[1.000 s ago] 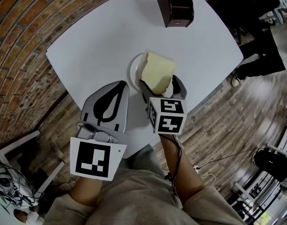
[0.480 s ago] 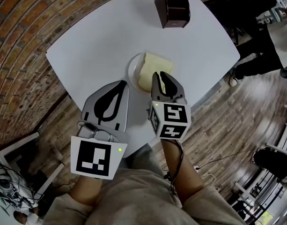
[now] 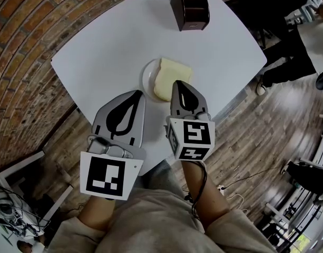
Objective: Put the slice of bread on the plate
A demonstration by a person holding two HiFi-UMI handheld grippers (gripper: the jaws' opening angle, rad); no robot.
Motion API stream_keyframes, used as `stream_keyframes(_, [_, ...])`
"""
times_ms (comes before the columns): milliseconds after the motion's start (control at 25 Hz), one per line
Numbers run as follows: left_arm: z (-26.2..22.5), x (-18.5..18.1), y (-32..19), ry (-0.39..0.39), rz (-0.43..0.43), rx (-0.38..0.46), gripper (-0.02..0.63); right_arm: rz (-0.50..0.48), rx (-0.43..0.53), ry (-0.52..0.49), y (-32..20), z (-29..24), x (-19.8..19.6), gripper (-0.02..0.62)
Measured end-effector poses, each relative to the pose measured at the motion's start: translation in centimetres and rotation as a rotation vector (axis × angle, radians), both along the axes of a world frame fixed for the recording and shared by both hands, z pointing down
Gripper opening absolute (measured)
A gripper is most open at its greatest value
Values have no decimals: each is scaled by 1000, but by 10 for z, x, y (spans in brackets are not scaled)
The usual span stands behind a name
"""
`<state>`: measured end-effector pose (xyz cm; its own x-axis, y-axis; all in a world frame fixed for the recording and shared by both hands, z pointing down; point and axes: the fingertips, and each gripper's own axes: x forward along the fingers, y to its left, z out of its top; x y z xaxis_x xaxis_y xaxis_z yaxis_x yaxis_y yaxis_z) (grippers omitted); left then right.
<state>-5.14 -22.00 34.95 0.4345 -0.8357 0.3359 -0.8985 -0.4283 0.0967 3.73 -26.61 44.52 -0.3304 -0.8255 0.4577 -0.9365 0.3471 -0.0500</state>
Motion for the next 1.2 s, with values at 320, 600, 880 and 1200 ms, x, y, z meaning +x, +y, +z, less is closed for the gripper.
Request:
stream_keyframes(320, [-11,5,3,3,20,26,9,4,141,3,14,-56,-1,8])
stream_keyframes(600, [-34,10,11,15,35,64,9,12,226,-10,37,-104,0,8])
stream_keyframes(880, [-64,15,23,26,50,117,9,32,279,-2,63,-149,7,8])
stream_keyframes(1200, [-95,19,43,22,90,161,9,-19,356,-25,96,-193,-3,8])
